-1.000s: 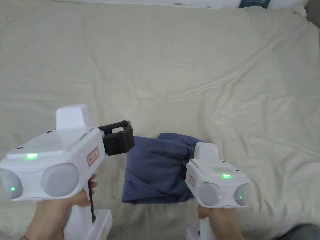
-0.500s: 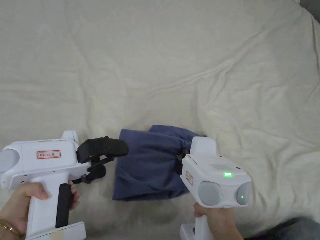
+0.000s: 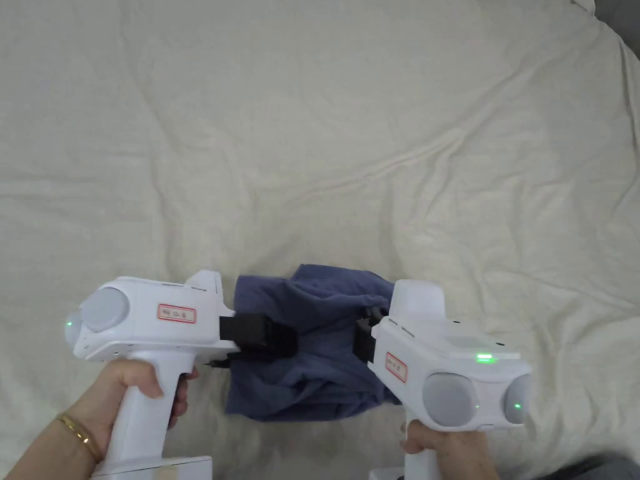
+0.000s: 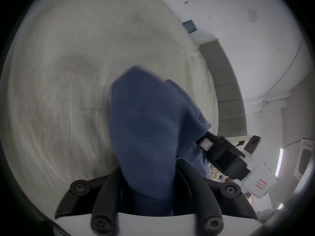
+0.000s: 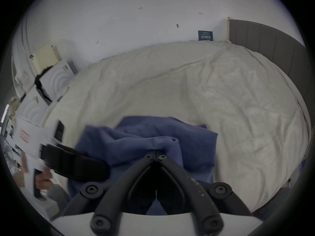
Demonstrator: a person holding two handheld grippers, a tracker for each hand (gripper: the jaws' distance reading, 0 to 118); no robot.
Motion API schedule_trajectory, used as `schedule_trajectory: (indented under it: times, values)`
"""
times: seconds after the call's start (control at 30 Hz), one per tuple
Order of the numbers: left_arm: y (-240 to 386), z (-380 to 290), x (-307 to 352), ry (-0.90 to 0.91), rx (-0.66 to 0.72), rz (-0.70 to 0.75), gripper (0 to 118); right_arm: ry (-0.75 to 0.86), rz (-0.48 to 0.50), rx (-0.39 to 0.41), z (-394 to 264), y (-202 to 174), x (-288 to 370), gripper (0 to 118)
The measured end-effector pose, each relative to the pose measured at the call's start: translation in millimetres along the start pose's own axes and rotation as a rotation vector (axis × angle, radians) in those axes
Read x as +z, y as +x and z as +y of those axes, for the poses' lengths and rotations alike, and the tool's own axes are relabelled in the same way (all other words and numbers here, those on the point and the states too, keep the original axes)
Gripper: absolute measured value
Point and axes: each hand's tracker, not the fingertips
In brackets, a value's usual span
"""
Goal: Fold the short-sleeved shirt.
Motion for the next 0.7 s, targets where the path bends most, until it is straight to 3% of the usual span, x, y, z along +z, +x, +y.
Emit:
schedule_trajectory:
  times: [0.03, 0.1, 0.3, 0.4, 0.5, 0.7]
  values:
    - [0, 1, 2, 0.006, 0.053, -0.086, 22, 0.007, 0.02, -0.003, 4, -1, 7, 1]
    - [11, 5, 9, -0.004, 0.132, -0.042, 22, 0.051, 0.025, 0.031, 14, -3, 23, 1]
    - [34, 14, 65, 0.002, 0.014, 0.15, 22, 0.18, 0.143, 0.062, 47, 1, 80, 1]
    - [12, 20, 119, 0.019, -0.02, 0.326, 22, 0.212, 0.211, 0.067, 59, 6, 99, 1]
    - [-27, 32, 180, 0.042, 0.012, 0.538, 22, 0.222, 0.219, 0.07, 67, 7, 105, 1]
    - [-124, 65, 273, 0.123, 0.181, 0.927, 22, 0.199, 0.237, 0.064, 71, -1, 97, 1]
